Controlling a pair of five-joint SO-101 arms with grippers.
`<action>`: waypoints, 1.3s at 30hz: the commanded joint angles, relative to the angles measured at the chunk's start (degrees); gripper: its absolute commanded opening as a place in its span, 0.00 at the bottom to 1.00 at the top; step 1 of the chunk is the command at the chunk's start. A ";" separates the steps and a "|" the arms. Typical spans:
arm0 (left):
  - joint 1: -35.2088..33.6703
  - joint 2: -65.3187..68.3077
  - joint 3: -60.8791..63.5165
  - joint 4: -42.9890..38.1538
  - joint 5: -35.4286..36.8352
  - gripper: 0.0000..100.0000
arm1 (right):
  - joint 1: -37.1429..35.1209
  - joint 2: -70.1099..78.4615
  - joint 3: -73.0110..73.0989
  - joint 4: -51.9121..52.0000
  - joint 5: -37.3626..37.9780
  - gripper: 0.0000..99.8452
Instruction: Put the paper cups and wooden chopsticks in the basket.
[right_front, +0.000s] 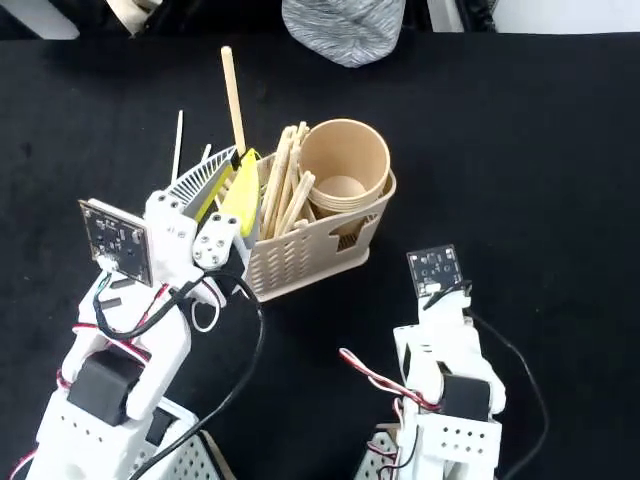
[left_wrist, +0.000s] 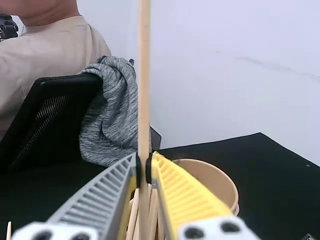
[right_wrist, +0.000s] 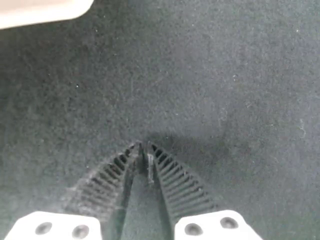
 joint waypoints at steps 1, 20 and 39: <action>-0.66 -0.70 0.40 -0.18 0.00 0.06 | -0.62 -4.00 -0.22 0.26 0.35 0.01; -17.98 2.37 -25.89 29.54 5.63 0.18 | -0.62 -4.00 -0.22 0.26 0.35 0.01; -34.15 73.58 -54.11 41.05 -5.19 0.18 | -0.62 -4.00 -0.22 0.26 0.35 0.01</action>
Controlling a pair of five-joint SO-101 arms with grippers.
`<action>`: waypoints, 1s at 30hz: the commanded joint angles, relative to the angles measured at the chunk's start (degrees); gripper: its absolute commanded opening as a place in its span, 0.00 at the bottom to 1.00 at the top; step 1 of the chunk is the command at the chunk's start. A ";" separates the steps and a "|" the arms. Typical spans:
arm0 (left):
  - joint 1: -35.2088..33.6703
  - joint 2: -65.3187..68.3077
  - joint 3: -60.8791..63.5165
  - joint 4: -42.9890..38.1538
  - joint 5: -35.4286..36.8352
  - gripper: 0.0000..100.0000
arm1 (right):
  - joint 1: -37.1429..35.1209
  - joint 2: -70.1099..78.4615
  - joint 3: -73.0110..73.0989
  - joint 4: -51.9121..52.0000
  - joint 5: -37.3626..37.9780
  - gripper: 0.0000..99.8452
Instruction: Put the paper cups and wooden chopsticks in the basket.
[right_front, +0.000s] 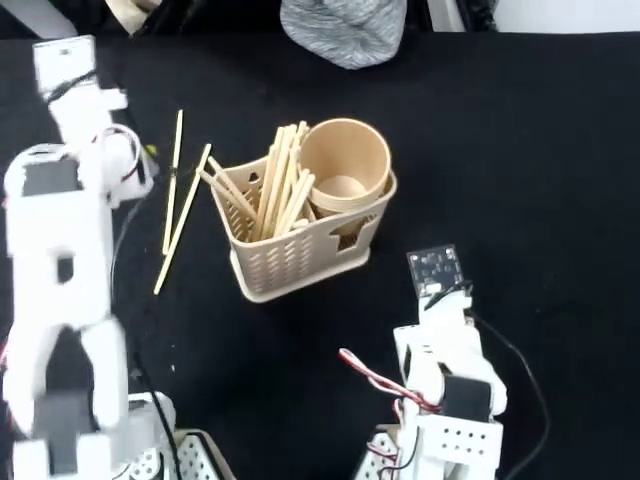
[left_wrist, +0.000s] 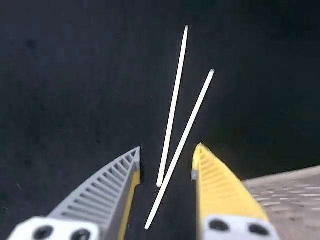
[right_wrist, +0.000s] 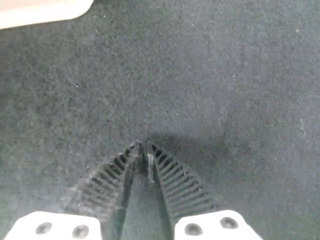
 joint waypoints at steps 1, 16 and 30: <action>-0.57 15.56 -11.12 0.18 -1.05 0.18 | -0.62 -4.00 -0.22 0.26 0.35 0.01; 2.77 56.70 -51.38 8.62 -1.05 0.18 | -0.62 -4.00 -0.22 0.26 0.35 0.01; 2.68 83.52 -89.71 27.69 1.67 0.17 | -0.62 -4.00 -0.22 0.26 0.35 0.01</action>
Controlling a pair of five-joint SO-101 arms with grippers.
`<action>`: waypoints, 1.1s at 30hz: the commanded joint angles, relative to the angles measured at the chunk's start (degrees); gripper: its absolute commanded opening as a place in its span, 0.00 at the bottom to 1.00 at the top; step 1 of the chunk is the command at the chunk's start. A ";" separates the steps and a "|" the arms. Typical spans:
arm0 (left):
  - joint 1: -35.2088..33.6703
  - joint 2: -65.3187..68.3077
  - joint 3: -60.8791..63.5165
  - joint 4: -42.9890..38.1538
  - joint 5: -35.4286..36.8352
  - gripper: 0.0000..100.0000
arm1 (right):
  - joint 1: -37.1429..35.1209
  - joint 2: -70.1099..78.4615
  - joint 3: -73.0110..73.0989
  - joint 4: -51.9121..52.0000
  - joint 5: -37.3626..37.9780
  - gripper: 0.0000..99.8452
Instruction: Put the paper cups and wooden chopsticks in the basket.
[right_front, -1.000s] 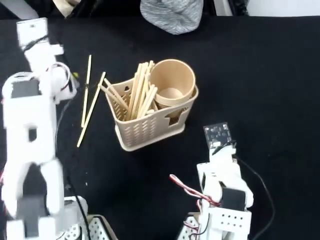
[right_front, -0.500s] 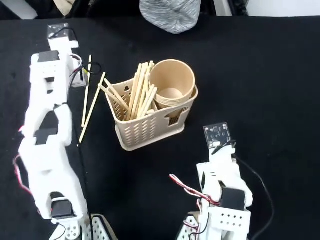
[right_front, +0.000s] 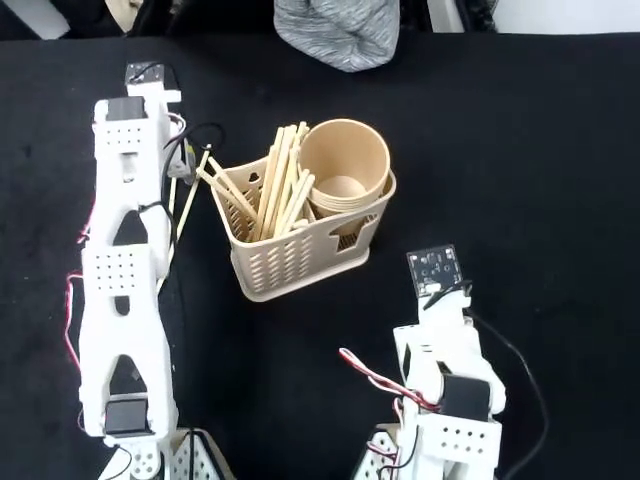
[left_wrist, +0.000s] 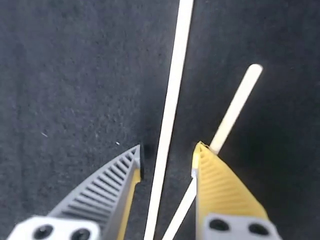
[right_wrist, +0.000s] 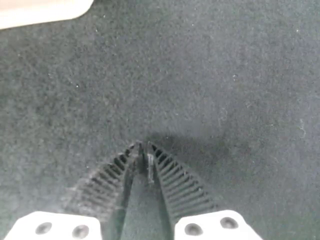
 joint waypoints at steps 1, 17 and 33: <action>-0.13 3.96 -11.65 5.19 0.88 0.17 | -0.62 -4.00 -0.22 0.26 0.35 0.01; -0.13 6.15 -18.24 8.70 0.88 0.03 | -0.62 -4.00 -0.22 0.26 0.35 0.01; 0.04 -39.12 17.71 8.70 5.36 0.03 | -0.62 -4.00 -0.22 0.26 0.35 0.01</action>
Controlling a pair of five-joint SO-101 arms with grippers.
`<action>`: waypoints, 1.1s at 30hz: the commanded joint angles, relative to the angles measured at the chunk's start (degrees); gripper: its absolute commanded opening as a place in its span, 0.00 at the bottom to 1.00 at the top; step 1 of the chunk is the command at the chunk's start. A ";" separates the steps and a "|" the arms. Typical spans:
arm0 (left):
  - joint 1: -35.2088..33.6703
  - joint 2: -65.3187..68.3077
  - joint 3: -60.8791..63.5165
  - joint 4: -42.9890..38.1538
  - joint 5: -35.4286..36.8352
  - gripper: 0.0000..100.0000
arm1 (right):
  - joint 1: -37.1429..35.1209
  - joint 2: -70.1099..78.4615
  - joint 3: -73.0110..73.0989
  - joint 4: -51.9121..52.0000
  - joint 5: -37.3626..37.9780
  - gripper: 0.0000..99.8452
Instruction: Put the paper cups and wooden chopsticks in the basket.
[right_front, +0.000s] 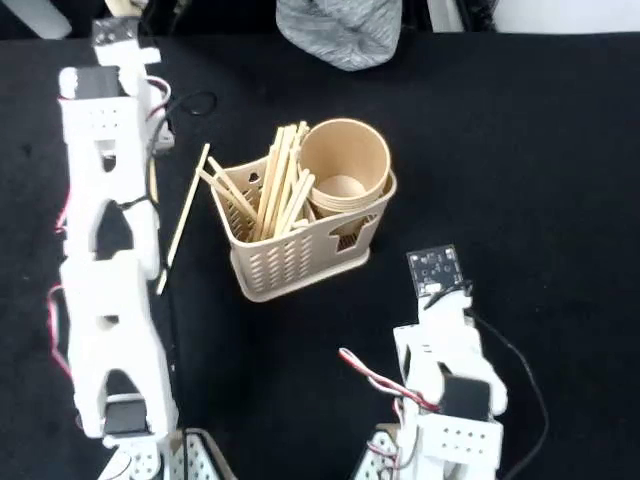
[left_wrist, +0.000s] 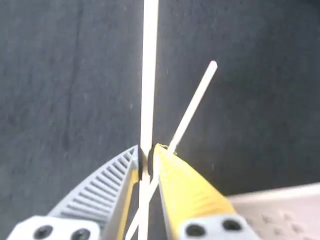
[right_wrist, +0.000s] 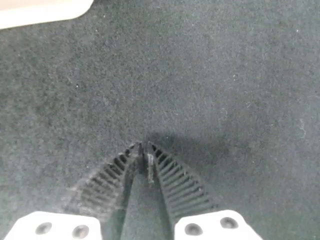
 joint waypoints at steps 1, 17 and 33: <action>-0.04 -20.40 14.20 0.26 0.62 0.03 | -0.62 -4.00 -0.22 0.26 0.35 0.01; 3.82 -77.01 70.11 -29.98 0.97 0.03 | -0.62 -4.00 -0.22 0.26 0.35 0.01; 17.54 -133.54 117.67 -73.23 0.62 0.03 | -0.62 -4.00 -0.22 0.26 0.35 0.01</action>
